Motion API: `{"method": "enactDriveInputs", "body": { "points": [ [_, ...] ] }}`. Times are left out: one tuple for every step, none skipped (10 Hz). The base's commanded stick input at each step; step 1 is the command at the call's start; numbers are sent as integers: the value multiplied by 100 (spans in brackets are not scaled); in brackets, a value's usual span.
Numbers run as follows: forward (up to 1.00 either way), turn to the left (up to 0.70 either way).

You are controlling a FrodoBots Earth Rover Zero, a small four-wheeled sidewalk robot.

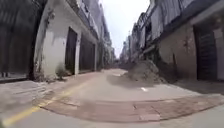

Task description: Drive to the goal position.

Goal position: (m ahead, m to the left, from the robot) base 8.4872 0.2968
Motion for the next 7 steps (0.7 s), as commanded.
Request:
{"method": "enactDriveInputs", "body": {
  "points": [
    [100, 0],
    [100, 0],
    [100, 0],
    [100, 0],
    [100, 0],
    [100, 0],
    [100, 0]
  ]
}}
